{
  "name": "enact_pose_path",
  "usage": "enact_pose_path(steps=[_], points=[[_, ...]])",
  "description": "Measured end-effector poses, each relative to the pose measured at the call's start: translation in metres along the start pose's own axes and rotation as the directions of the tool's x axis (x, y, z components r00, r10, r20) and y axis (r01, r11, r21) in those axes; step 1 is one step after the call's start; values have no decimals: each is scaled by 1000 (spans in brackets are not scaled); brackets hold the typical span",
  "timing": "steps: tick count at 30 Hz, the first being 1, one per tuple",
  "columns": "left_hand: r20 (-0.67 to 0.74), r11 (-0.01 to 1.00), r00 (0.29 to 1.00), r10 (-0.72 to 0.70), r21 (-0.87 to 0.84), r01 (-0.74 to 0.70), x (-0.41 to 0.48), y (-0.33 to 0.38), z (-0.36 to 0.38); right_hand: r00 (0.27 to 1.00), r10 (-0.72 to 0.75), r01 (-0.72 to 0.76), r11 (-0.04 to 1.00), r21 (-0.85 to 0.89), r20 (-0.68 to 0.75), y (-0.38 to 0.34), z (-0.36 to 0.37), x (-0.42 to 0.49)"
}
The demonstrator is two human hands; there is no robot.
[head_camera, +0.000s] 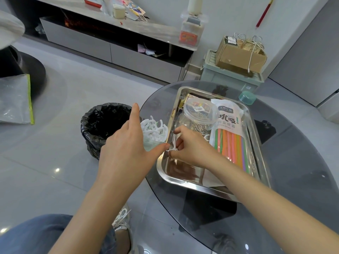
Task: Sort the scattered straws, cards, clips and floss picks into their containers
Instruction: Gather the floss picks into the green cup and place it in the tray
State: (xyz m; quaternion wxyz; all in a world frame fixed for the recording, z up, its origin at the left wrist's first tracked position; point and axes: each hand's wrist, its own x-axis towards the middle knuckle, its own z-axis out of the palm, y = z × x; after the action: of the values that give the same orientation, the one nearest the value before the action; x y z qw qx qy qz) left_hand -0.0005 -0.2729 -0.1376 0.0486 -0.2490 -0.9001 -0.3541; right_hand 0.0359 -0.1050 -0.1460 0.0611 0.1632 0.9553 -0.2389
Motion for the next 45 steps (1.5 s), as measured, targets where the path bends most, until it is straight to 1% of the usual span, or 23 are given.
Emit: enact_pose_path(steps=[4, 7, 11, 14, 15, 17, 20, 22, 24, 26, 28, 29, 33, 34, 37, 39, 41, 42, 43, 44, 45], points=[[13, 1000, 1000, 1, -5, -1, 0, 0, 0, 995, 97, -99, 977, 187, 20, 0, -1, 9], [20, 1000, 1000, -3, -7, 3, 1, 0, -1, 994, 97, -83, 967, 241, -46, 2, 2, 10], [21, 1000, 1000, -10, 17, 10, 1, -2, -1, 971, 16, 58, 953, 299, -237, 2, -14, -3], [21, 999, 1000, -9, 34, 8, 1, -3, 1, 946, -95, 218, 893, 393, -309, -9, -46, -20], [20, 999, 1000, -3, 33, 3, 1, -2, 1, 935, -150, 277, 874, 399, -320, -14, -56, -26], [14, 1000, 1000, 11, 21, -11, 1, -1, 0, 915, -267, 366, 865, 344, -304, -24, -71, -36], [0, 999, 1000, 28, 21, -28, 2, 2, -1, 891, -386, 422, 899, 118, -240, -36, -78, -43], [2, 999, 1000, 31, 27, -32, 2, 3, -1, 883, -426, 427, 903, -38, -198, -40, -76, -43], [9, 999, 1000, 27, 28, -27, 2, 4, 0, 892, -419, 408, 908, -94, -170, -42, -72, -41], [18, 999, 1000, 23, 34, -24, 2, 4, -1, 897, -416, 403, 909, -106, -149, -45, -69, -39], [26, 999, 1000, 15, 29, -16, 2, 4, -2, 885, -442, 430, 897, -106, -150, -50, -63, -38], [25, 1000, 1000, 11, 21, -11, 1, 4, -2, 875, -455, 449, 890, -77, -167, -52, -60, -37], [20, 1000, 1000, -9, -2, 9, 1, 6, -4, 867, -417, 471, 864, 178, -273, -55, -47, -37], [21, 1000, 1000, -14, -10, 14, 1, 6, -4, 860, -413, 478, 858, 190, -300, -56, -44, -36], [37, 1000, 999, -19, -6, 19, 1, 7, -6, 813, -472, 527, 846, 86, -341, -55, -35, -36], [47, 1000, 999, -18, 22, 17, 1, 6, -8, 784, -500, 564, 822, 84, -369, -51, -36, -39], [46, 998, 999, 1, 55, -4, 0, 4, -10, 764, -466, 572, 809, 134, -447, -40, -44, -39], [55, 997, 998, 21, 79, -25, 0, 3, -11, 757, -440, 555, 823, 120, -484, -33, -49, -39], [75, 993, 996, 42, 105, -50, 0, 2, -12, 767, -416, 511, 857, 73, -489, -25, -54, -37], [99, 990, 994, 54, 125, -67, -1, 1, -11, 819, -384, 426, 905, 3, -427, -15, -57, -35], [114, 987, 991, 65, 142, -81, -1, 2, -11, 899, -321, 309, 947, -90, -297, -6, -58, -32]])
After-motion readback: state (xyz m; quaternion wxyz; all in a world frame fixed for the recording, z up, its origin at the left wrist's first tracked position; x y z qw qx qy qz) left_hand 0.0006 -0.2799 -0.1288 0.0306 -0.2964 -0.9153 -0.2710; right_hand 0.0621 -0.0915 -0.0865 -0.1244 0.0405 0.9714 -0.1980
